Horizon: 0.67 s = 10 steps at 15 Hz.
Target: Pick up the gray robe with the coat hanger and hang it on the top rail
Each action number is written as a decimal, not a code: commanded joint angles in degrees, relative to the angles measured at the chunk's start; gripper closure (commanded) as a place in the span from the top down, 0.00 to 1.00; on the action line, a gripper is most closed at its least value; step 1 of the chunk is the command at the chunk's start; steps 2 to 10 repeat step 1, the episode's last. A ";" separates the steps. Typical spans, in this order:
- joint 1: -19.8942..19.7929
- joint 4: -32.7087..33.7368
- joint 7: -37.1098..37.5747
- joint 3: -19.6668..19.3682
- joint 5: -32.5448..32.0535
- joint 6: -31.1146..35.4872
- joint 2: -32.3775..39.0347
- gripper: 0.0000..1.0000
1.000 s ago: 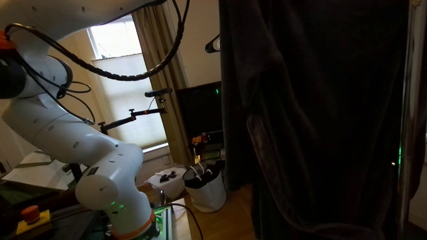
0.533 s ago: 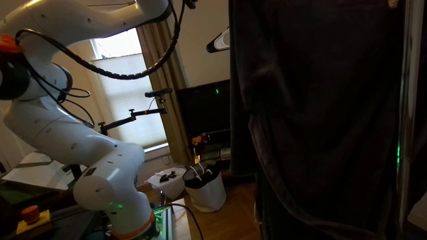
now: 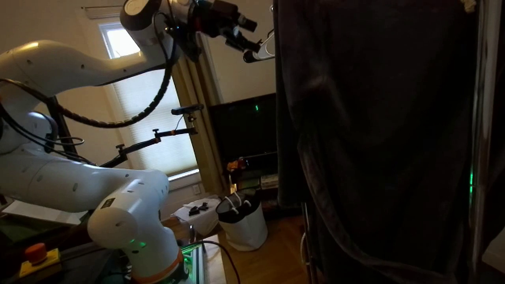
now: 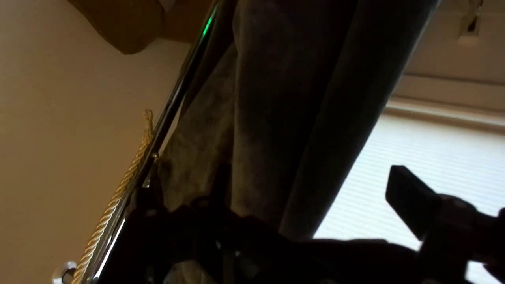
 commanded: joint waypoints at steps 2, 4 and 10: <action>0.73 -1.08 0.32 0.26 -0.34 -0.92 -1.55 0.99; 0.73 -1.08 0.32 0.26 -0.34 -0.92 -1.55 0.99; 0.73 -1.08 0.32 0.26 -0.34 -0.92 -1.55 0.99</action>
